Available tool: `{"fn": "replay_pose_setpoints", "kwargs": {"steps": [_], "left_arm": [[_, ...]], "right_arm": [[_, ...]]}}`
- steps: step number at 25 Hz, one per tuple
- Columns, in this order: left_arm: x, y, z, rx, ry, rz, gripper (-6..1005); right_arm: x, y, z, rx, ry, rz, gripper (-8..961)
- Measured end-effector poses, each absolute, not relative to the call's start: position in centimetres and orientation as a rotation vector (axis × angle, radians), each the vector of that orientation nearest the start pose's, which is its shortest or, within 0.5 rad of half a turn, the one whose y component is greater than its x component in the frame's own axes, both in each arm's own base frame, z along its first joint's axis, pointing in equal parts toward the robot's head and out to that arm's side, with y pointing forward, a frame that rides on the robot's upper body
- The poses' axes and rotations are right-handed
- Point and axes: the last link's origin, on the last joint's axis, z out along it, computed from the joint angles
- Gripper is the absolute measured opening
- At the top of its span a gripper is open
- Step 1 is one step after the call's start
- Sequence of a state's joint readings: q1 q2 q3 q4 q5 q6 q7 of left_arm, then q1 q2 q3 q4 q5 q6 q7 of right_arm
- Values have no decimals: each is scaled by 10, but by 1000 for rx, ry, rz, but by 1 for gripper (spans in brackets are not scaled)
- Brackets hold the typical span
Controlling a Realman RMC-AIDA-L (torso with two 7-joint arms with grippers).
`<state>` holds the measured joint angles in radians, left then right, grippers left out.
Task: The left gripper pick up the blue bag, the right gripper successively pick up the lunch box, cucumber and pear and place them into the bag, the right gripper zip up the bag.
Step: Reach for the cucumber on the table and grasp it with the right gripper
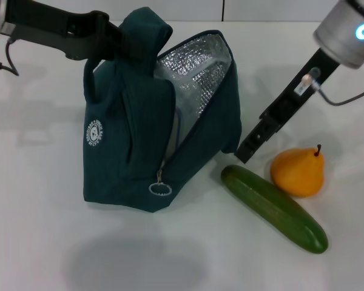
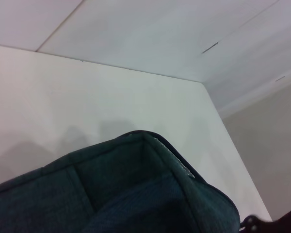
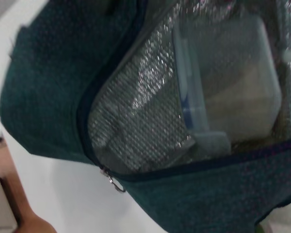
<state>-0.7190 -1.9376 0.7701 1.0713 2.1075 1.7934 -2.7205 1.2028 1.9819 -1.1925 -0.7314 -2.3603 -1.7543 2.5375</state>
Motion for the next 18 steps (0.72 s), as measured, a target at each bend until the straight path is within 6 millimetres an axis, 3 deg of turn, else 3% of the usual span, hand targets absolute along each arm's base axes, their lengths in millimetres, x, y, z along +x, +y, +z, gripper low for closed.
{"fn": "replay_pose_setpoints", "kwargs": {"steps": [3,14,18], "left_arm": [[-173,379,100,-2516,-1702,-460,41],[-173,379,101,-2516,-1695,-460,41],[-174,379,101,-2517,-1693,-460,41]], "right_arm": [[65,392,-23,-2959,1014,-616,872],[72,388,-26,-2946,1026,-695,871],[79,385,-37,-2933,994,-748,871]]}}
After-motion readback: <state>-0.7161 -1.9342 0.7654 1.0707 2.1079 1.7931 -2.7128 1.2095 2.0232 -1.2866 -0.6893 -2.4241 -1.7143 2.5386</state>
